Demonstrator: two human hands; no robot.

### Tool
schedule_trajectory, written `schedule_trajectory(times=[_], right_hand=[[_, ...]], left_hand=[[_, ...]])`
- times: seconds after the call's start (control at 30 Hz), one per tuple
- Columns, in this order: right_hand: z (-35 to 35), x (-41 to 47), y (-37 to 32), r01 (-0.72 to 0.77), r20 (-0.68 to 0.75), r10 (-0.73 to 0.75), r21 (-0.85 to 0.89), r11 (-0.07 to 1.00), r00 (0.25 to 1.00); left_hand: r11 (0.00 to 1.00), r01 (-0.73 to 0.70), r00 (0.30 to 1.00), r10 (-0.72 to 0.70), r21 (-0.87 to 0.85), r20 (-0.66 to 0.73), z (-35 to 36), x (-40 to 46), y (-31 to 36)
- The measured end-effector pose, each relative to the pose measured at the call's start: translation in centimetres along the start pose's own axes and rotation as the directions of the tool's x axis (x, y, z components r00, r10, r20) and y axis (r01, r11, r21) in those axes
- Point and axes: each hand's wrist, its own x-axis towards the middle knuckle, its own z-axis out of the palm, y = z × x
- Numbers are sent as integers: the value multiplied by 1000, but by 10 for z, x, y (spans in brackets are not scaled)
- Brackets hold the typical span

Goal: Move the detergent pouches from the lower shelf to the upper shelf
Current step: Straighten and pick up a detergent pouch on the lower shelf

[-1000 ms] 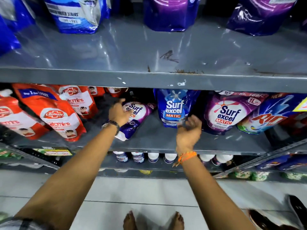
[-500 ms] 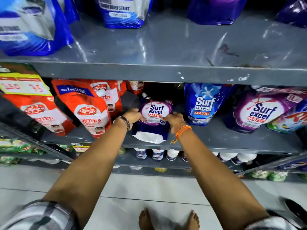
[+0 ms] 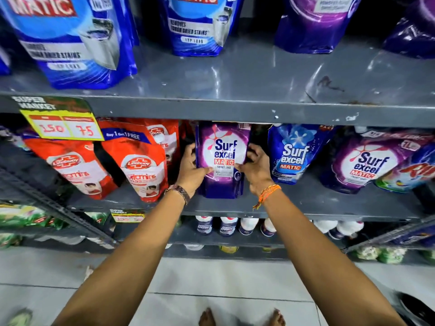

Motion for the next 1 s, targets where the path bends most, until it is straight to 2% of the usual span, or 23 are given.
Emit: schedule_trajectory(times=[0.07, 0.13, 0.2, 0.3, 0.37, 0.53, 0.67, 0.77, 0.87, 0.93, 1.0], right_hand=[[6, 4, -4, 81, -35, -81, 6, 997, 996], [12, 9, -5, 177, -68, -182, -74, 981, 981], [16, 14, -6, 221, -87, -227, -73, 972, 970], [22, 20, -3, 311, -103, -334, -192, 931, 937], [25, 24, 2, 326, -89, -352, -221, 919, 932], [25, 28, 24, 326, -36, -359, -343, 881, 933], [22, 27, 28, 334, -11, -365, -376, 864, 931], [20, 16, 23, 315, 31, -323, -317, 894, 946], [4, -1, 14, 280, 64, -272, -184, 942, 960], [-24, -19, 10, 194, 28, -193, -58, 979, 981], [-66, -42, 20, 175, -46, -182, -131, 976, 982]], left_hand=[[997, -72, 997, 72, 8, -28, 5, 1, 8], [992, -127, 991, 127, 8, -42, 7, 5, 14], [986, -162, 985, 164, 36, -60, 7, 11, 17], [983, -164, 981, 170, 77, -89, 8, 18, 17], [987, -143, 981, 150, 68, -119, 7, 22, 14], [993, -105, 985, 112, 59, -129, 2, 24, -1], [988, -131, 984, 139, 77, -114, 0, 22, -9], [986, -140, 980, 150, 87, -129, 1, 18, -12], [987, -136, 971, 150, 86, -185, 0, 10, -18], [988, -133, 963, 148, 78, -224, 3, -1, -25], [988, -116, 948, 141, 104, -284, 10, -20, -36]])
